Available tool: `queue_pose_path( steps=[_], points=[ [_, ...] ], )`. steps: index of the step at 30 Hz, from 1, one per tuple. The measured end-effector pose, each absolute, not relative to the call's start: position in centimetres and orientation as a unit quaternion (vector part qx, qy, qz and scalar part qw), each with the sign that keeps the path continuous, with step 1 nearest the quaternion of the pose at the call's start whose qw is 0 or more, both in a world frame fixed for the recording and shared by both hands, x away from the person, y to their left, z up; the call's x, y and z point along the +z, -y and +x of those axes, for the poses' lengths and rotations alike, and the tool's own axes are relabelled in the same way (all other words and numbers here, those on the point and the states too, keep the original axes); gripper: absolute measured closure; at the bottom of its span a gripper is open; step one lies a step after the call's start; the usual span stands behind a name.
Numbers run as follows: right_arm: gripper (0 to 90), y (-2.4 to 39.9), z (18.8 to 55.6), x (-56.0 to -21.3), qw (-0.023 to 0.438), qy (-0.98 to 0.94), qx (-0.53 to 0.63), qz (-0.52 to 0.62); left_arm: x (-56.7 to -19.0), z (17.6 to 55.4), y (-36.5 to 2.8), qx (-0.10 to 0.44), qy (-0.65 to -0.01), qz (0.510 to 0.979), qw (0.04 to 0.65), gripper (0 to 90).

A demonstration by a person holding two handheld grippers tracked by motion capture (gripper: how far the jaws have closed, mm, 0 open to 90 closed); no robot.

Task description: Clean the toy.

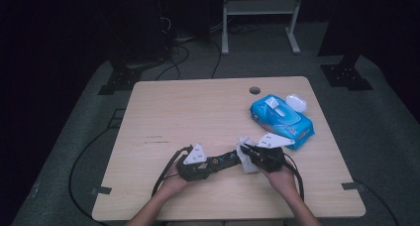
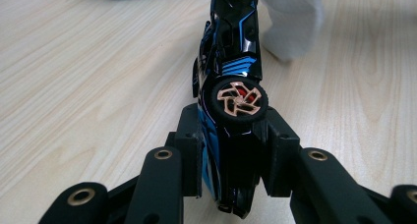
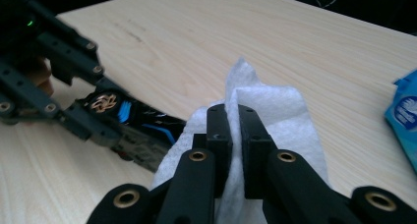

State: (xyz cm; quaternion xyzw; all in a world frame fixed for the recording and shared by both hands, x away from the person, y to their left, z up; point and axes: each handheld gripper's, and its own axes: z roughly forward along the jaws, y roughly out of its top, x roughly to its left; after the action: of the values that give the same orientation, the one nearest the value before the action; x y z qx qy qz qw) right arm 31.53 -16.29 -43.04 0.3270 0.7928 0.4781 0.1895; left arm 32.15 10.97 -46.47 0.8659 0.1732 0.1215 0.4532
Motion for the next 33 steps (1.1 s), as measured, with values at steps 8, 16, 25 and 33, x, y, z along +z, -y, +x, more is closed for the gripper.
queue_pose_path(
  steps=[8, 16, 25, 33],
  points=[
    [84.8, 18.0, 32.3, -44.1, 0.188, -0.786, 0.460, 0.368, -46.5, 32.4, -11.5, 0.123, -0.182, 0.864, 0.453, 66.6],
    [84.8, 15.7, 32.1, -43.9, 0.178, -0.797, 0.474, 0.330, -46.4, 32.3, -11.4, 0.124, -0.178, 0.866, 0.451, 66.7],
    [84.8, 13.0, 31.5, -43.3, 0.173, -0.808, 0.473, 0.306, -46.4, 32.3, -11.2, 0.125, -0.178, 0.865, 0.452, 66.5],
    [85.1, 8.3, 30.7, -43.2, 0.122, -0.821, 0.494, 0.260, -46.4, 32.3, -11.2, 0.123, -0.179, 0.866, 0.451, 66.5]
  ],
)
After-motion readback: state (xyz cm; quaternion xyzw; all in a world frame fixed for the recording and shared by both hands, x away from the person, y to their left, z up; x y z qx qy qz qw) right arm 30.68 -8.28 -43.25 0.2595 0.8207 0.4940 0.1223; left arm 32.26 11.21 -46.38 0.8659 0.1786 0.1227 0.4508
